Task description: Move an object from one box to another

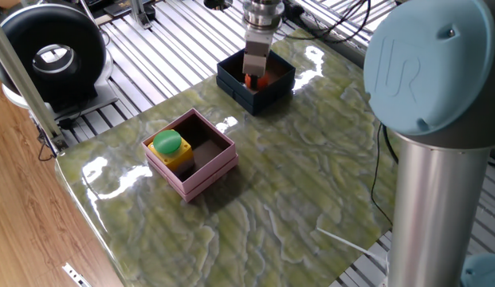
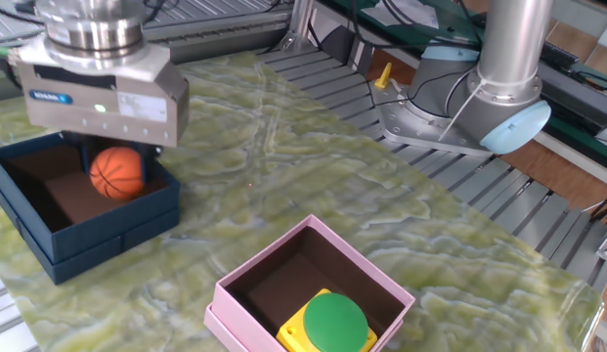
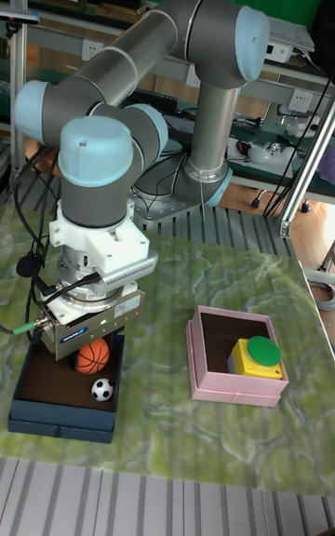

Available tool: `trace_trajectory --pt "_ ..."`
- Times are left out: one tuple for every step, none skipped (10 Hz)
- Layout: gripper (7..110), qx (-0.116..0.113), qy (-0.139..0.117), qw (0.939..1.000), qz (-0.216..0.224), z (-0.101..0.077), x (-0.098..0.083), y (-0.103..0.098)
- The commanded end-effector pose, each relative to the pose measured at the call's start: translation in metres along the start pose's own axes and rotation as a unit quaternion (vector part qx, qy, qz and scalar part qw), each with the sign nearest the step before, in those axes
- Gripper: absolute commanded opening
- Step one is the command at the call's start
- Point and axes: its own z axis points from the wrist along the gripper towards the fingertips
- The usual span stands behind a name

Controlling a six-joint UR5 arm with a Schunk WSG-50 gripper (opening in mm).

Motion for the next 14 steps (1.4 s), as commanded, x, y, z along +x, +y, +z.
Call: trace_trajectory --pt "7 0.012 0.008 0.9999 -0.004 -0.029 -0.01 -0.002" --pt "7 0.002 0.011 0.9999 0.0 -0.039 -0.014 0.006" --pt "7 -0.008 0.013 0.9999 0.004 -0.048 -0.018 0.015" --pt "7 -0.018 0.014 0.9997 0.006 -0.054 -0.023 0.023" --pt "7 -0.026 0.012 0.9996 0.006 -0.057 -0.028 0.031" --pt "7 -0.033 0.008 0.9994 0.009 -0.058 -0.033 0.038" --pt "7 -0.042 0.007 0.999 0.011 -0.058 -0.038 0.048" --pt "7 -0.041 0.009 0.999 0.017 -0.059 -0.043 0.057" --pt "7 -0.04 0.011 0.9989 0.023 -0.059 -0.05 0.068" --pt "7 -0.042 0.01 0.9985 0.034 -0.057 -0.058 0.085" --pt "7 -0.042 0.008 0.9983 0.04 -0.053 -0.065 0.1" --pt "7 -0.037 0.012 0.9978 0.053 -0.053 -0.069 0.113" --pt "7 -0.032 0.021 0.9972 0.064 -0.059 -0.069 0.12" --pt "7 -0.041 0.028 0.9959 0.075 -0.063 -0.072 0.133"
